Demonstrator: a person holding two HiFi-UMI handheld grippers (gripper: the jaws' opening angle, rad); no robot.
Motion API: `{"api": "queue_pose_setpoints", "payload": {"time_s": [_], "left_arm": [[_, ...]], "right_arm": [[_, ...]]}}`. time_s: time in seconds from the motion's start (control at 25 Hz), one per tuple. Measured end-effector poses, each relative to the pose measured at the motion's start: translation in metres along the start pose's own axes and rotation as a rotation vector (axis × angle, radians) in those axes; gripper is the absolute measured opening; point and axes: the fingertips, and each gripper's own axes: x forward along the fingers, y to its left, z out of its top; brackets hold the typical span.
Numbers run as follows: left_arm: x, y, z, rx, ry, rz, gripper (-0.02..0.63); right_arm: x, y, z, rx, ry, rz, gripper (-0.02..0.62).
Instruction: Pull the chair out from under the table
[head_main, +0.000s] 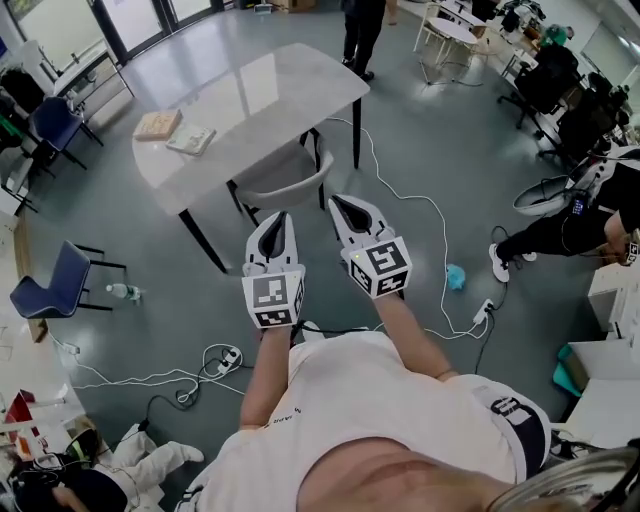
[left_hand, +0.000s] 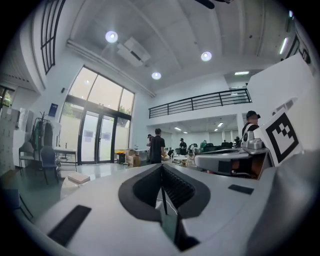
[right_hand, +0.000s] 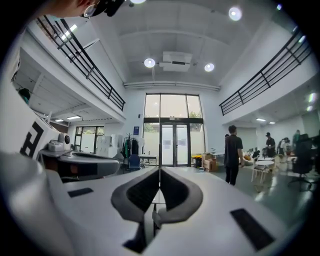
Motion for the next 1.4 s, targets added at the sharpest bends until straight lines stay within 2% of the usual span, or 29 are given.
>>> {"api": "queue_pose_setpoints", "payload": {"time_s": [0.24, 0.48, 0.64, 0.76, 1.0, 1.4], "left_arm": [[0.018, 0.01, 0.002, 0.029, 0.016, -0.018, 0.005], [0.049, 0.013, -0.021, 0.09, 0.108, -0.021, 0.005], [0.061, 0.025, -0.023, 0.087, 0.12, 0.008, 0.005], [0.079, 0.026, -0.03, 0.117, 0.149, 0.0, 0.003], [0.114, 0.02, -0.052, 0.198, 0.233, 0.001, 0.005], [0.174, 0.048, -0.11, 0.283, 0.41, -0.016, 0.005]], "right_arm": [[0.019, -0.011, -0.007, 0.01, 0.021, -0.01, 0.014], [0.037, -0.032, -0.025, -0.025, 0.074, 0.025, 0.014], [0.051, -0.053, -0.035, -0.022, 0.103, 0.028, 0.014], [0.066, -0.07, -0.041, -0.034, 0.128, 0.041, 0.014], [0.085, -0.096, -0.064, -0.135, 0.202, 0.113, 0.014], [0.147, -0.114, -0.123, -0.257, 0.355, 0.244, 0.014]]}}
